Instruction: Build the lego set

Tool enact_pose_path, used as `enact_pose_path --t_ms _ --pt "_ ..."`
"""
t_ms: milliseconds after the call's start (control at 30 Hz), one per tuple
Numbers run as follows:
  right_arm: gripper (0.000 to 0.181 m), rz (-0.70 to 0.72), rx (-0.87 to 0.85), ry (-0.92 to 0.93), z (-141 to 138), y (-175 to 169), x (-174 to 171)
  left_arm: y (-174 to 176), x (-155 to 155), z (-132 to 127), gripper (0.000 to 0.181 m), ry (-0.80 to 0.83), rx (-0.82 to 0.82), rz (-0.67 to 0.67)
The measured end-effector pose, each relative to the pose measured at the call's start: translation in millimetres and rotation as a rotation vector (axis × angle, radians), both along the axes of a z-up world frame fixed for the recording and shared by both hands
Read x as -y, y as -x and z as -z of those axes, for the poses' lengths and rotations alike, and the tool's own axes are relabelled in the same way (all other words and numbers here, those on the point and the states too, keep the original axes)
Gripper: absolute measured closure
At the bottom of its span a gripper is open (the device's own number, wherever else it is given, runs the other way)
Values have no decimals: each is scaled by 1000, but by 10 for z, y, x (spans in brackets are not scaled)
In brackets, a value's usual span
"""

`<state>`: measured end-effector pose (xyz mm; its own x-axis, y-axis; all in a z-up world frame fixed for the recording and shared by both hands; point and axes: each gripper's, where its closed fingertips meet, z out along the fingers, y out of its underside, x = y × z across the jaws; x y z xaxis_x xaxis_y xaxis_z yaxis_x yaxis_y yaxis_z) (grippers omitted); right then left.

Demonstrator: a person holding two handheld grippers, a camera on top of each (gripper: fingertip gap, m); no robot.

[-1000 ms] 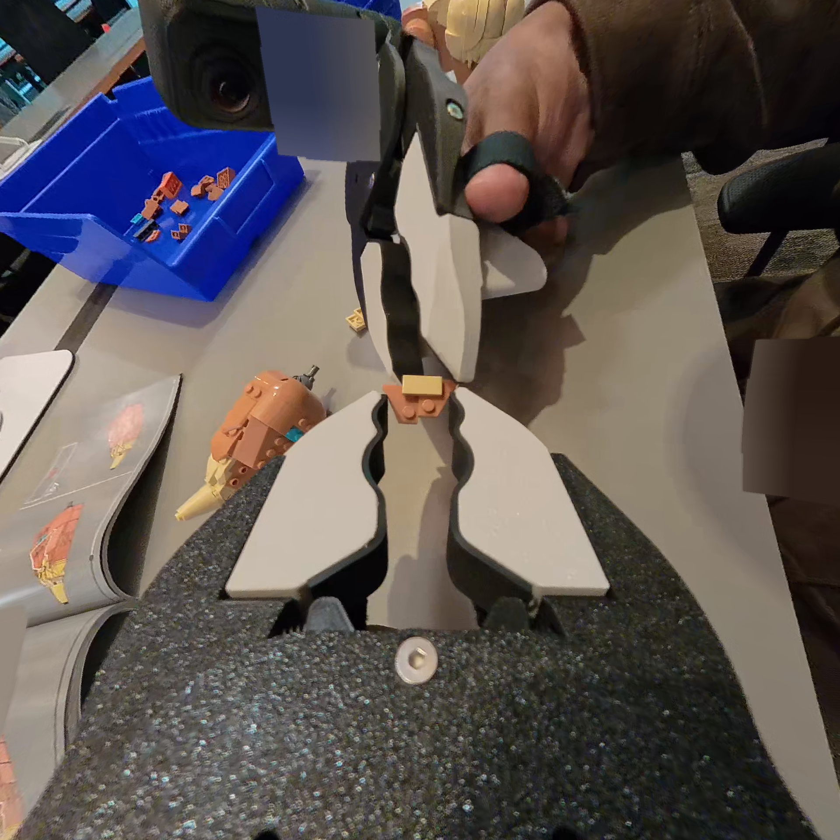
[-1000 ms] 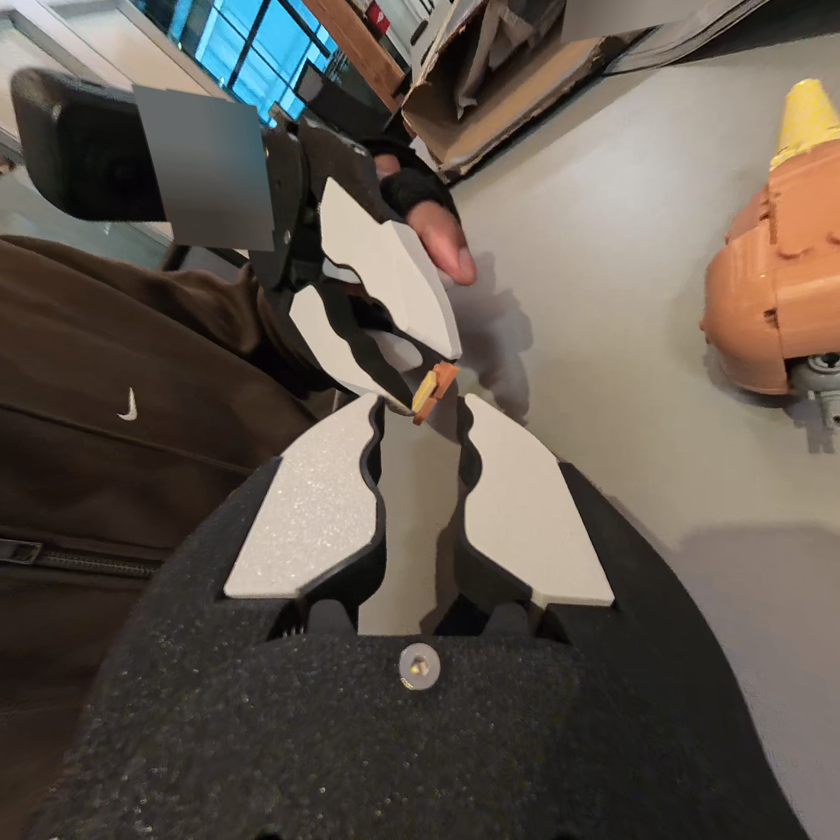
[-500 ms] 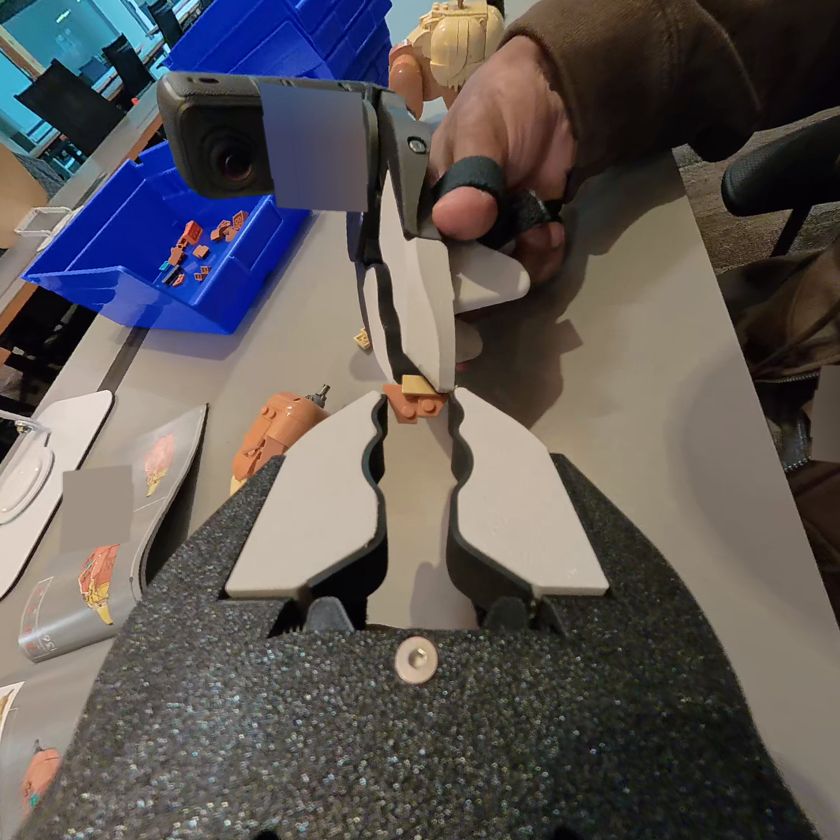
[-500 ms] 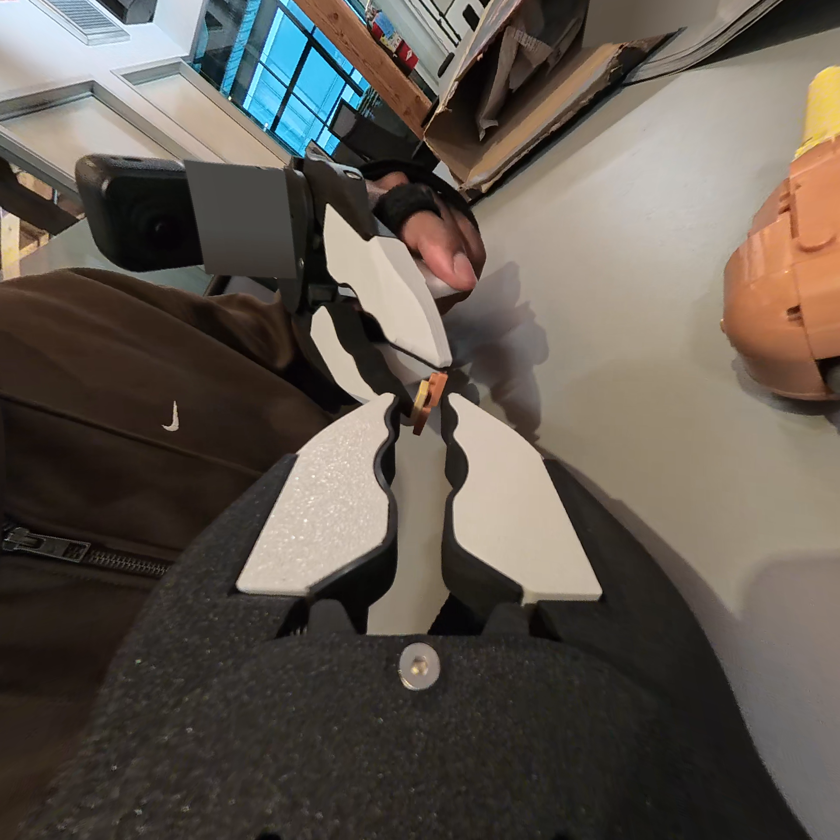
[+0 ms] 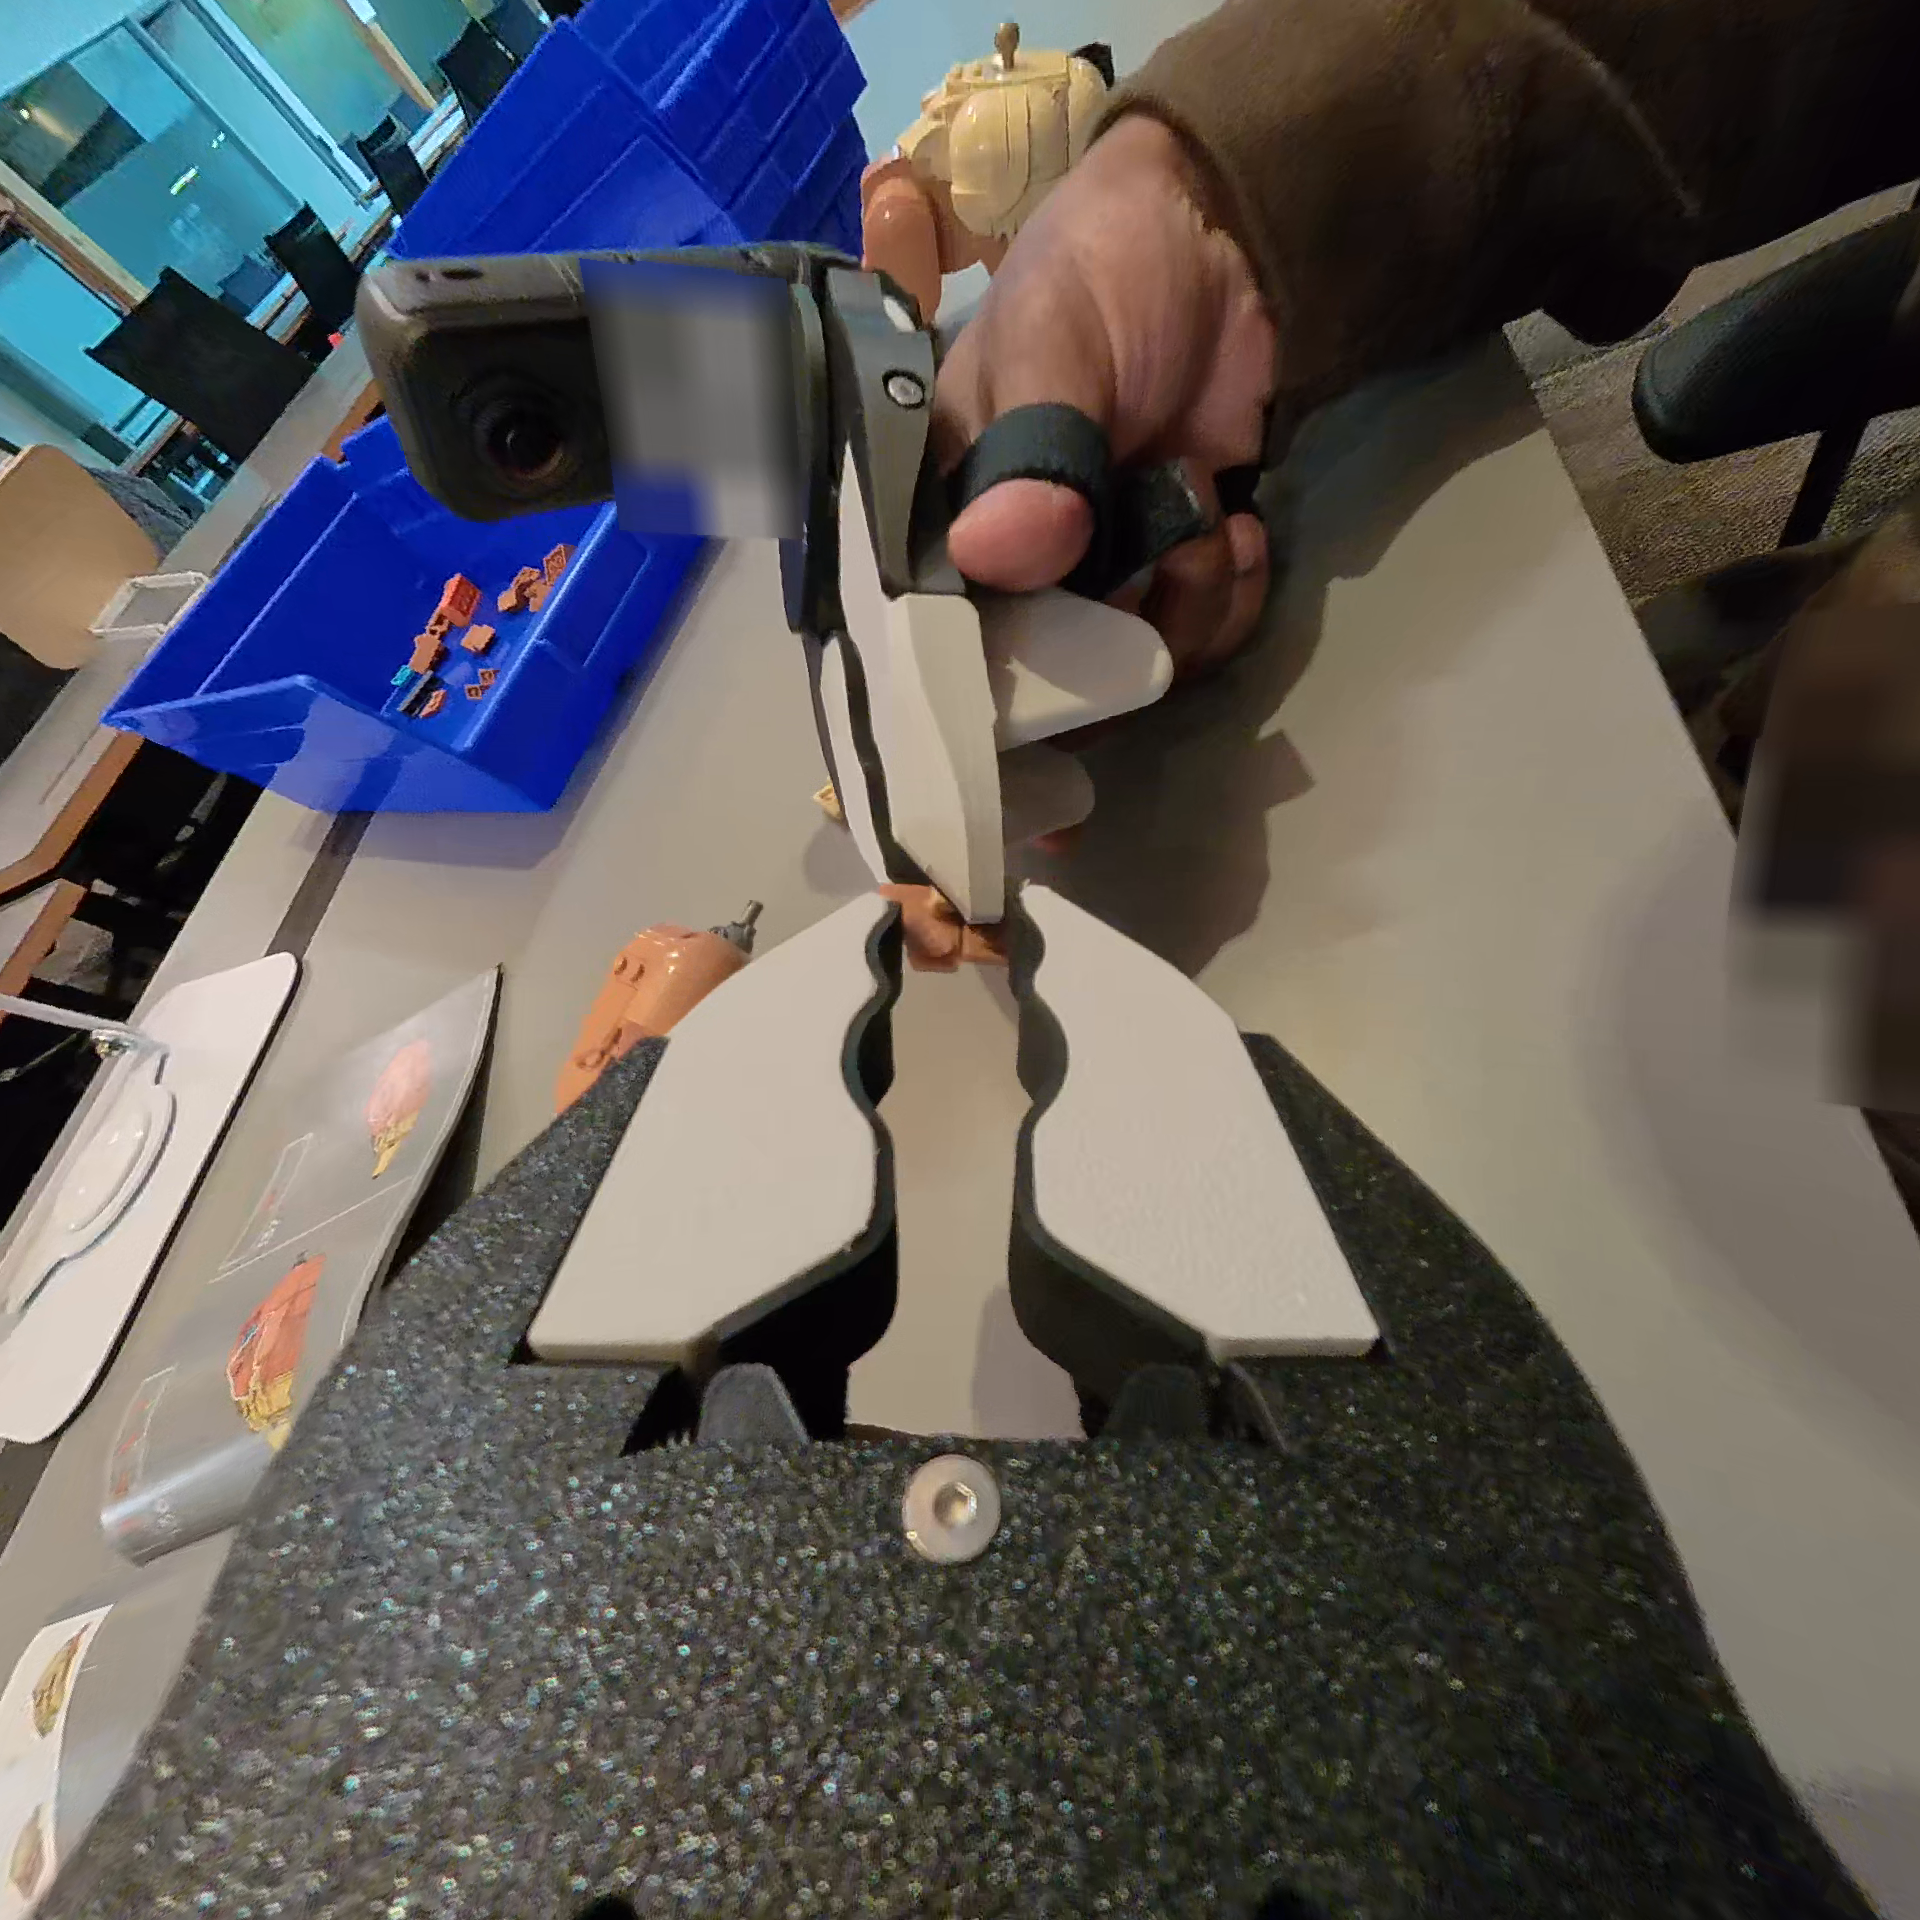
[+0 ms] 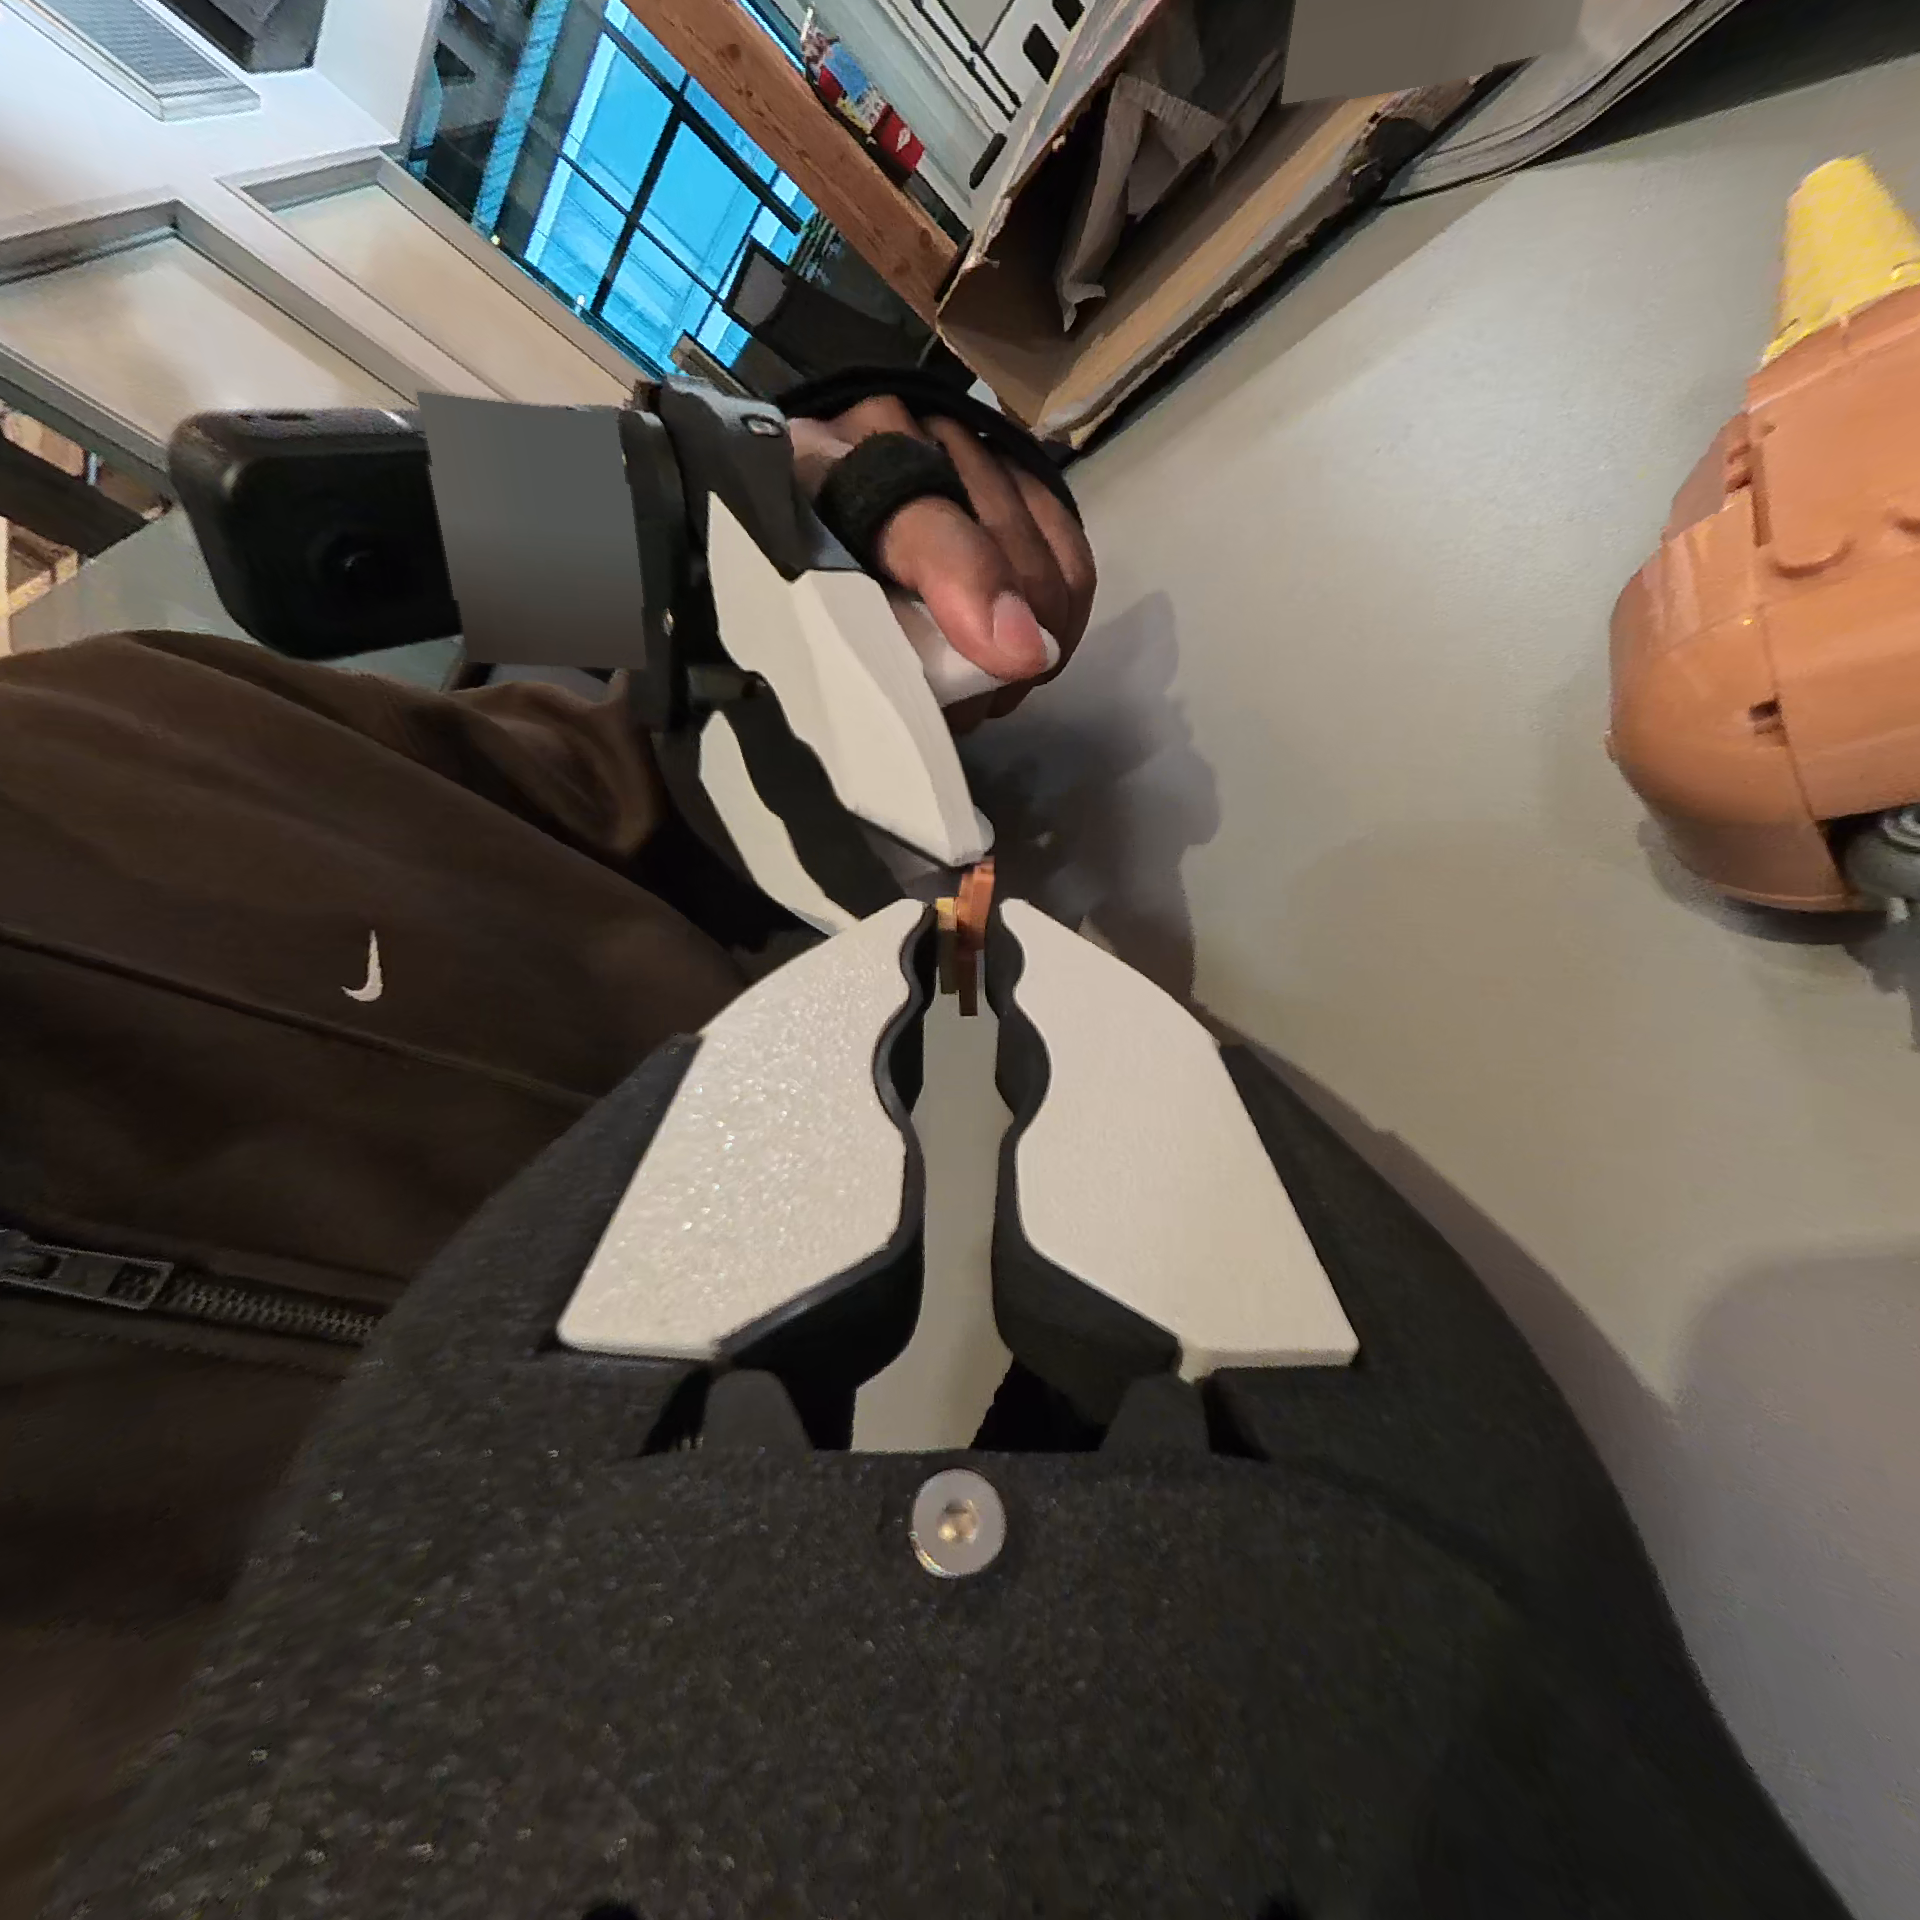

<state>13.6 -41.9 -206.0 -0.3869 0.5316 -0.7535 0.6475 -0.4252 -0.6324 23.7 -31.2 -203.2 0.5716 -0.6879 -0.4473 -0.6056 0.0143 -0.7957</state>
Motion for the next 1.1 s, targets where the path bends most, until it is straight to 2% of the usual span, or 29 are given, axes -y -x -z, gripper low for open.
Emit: enact_pose_path --t_ms 367,567,700,867,1100 --pt "173 10 -95 -25 -111 3 -40 86 32 -111 157 50 214 -52" --pt "173 -6 -116 -25 -135 -12 -4 39 41 -47 156 -12 126 -56" --pt "173 -7 -116 10 -157 -13 -3 16 34 -69 151 -104 73 -62" --pt "173 -20 -105 60 -177 -9 18 14 8 -75 153 -228 -31 -62" --pt "173 -10 -91 60 -160 4 5 40 -25 -70 159 -244 -49 -77"
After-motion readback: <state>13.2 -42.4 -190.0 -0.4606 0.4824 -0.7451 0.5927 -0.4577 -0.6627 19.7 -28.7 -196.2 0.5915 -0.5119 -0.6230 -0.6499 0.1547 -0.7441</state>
